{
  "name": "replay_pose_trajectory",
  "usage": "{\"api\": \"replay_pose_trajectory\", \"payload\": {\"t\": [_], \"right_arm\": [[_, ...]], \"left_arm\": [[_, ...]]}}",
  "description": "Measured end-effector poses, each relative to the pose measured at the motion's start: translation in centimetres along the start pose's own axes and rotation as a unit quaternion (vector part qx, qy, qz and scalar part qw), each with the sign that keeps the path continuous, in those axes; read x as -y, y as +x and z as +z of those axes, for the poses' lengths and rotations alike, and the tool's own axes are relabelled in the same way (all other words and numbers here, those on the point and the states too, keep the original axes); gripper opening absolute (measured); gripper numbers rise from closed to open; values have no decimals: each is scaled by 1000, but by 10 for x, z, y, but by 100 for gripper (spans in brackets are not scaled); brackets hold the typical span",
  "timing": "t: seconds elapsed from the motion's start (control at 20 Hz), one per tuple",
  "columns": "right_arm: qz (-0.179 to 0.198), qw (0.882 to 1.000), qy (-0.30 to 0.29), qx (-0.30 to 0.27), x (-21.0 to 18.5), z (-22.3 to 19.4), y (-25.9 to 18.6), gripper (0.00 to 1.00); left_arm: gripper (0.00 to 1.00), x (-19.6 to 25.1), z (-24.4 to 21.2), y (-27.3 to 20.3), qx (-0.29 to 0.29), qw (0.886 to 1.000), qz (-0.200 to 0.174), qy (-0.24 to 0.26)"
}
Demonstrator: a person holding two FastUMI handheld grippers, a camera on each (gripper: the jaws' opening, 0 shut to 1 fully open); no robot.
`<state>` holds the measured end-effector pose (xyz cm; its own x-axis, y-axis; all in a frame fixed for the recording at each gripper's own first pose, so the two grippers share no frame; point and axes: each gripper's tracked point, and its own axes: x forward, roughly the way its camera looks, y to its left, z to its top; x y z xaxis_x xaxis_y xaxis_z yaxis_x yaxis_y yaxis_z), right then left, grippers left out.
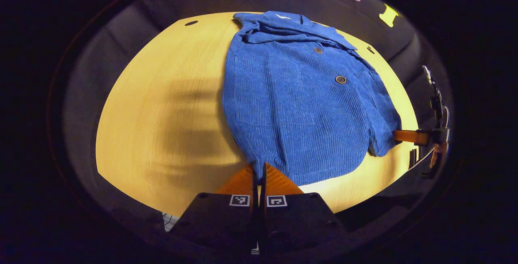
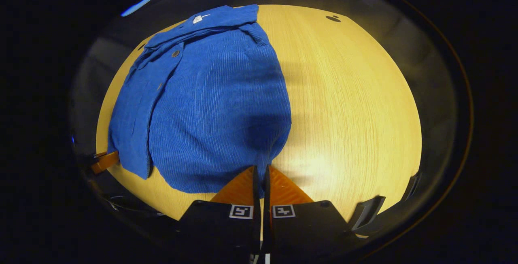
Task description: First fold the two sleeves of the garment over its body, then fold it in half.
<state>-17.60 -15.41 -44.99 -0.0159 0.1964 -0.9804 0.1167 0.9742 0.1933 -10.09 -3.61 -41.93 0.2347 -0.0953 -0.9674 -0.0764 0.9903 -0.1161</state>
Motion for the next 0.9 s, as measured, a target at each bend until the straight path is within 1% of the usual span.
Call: {"api": "replay_pose_trajectory", "payload": {"t": [0.05, 0.1, 0.25, 0.3, 0.35, 0.45, 0.55, 0.7, 0.75, 0.8, 0.85, 0.9], "right_arm": [[7, 1000, 11, 2, -2, 2, 0, 4], [17, 999, 25, 9, -7, 7, -11, 4], [41, 998, 33, 29, -19, 25, -34, 4], [66, 996, 40, 54, -31, 56, -55, 3], [74, 994, 41, 64, -36, 70, -63, 3], [92, 991, 35, 94, -47, 111, -83, 4], [102, 987, 19, 120, -55, 149, -99, 3], [128, 979, 13, 161, -74, 211, -121, 3], [138, 975, 10, 172, -80, 236, -126, 3], [145, 972, 6, 183, -83, 260, -129, 0], [149, 969, 2, 198, -86, 295, -130, 4], [149, 966, 0, 209, -87, 318, -131, 3]], "left_arm": [[0, 0, 0, -1, 0, 1000, 1, -4], [0, 6, 7, -9, 9, 1000, -11, -24], [0, 17, 30, -33, 39, 998, -35, -34], [0, 24, 55, -48, 64, 996, -49, -39], [0, 27, 65, -53, 73, 995, -54, -41], [0, 32, 99, -66, 98, 992, -63, -39], [0, 35, 135, -76, 122, 990, -63, -30], [0, 35, 194, -88, 161, 985, -63, -25], [0, 36, 220, -93, 178, 981, -66, -27], [0, 36, 248, -98, 196, 978, -66, -26], [0, 32, 286, -99, 220, 973, -60, -23], [0, 29, 307, -97, 233, 971, -57, -23]]}}
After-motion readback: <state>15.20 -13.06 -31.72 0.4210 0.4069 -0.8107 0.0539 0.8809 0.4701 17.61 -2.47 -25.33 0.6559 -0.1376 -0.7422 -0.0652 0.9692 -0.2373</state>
